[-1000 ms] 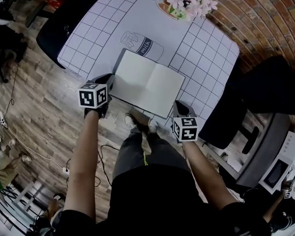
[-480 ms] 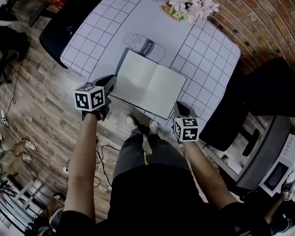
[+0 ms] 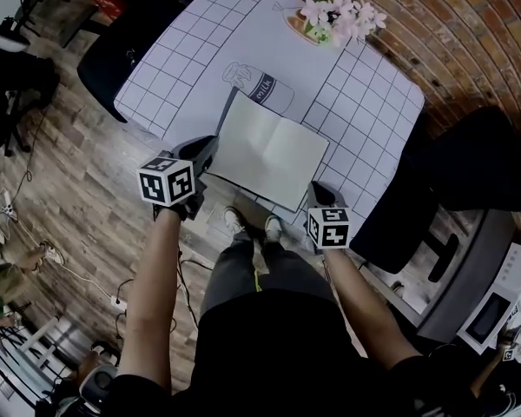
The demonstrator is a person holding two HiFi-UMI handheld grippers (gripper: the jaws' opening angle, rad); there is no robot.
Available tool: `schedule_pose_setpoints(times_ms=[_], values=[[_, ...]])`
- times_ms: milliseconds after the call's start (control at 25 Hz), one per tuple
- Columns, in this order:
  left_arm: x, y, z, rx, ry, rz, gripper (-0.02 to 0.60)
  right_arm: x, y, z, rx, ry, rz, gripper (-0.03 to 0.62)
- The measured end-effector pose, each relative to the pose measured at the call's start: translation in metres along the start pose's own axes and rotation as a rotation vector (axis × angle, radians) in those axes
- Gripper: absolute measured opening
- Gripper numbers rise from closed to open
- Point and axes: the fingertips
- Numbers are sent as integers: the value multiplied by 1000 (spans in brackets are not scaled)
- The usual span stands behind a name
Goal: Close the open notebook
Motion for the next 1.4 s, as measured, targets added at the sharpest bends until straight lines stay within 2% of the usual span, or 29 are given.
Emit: schedule_pose_setpoints(times_ms=[440,920,1400], values=[[-4,49,-1,-55,62,13,34,2,0,0,20,8,-18,14],[-16,91,6,-95,77,43,34,2,0,0,47,24,-38,14],[-23,117,10,-124,90,40,34,23,5,-13,57,91,-38,14]])
Point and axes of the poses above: the fingertips, and each gripper's own axes: z forward along the fingers, y to its right, x out of its top, and after that the axes turned 7 degrees about -z, right-handed
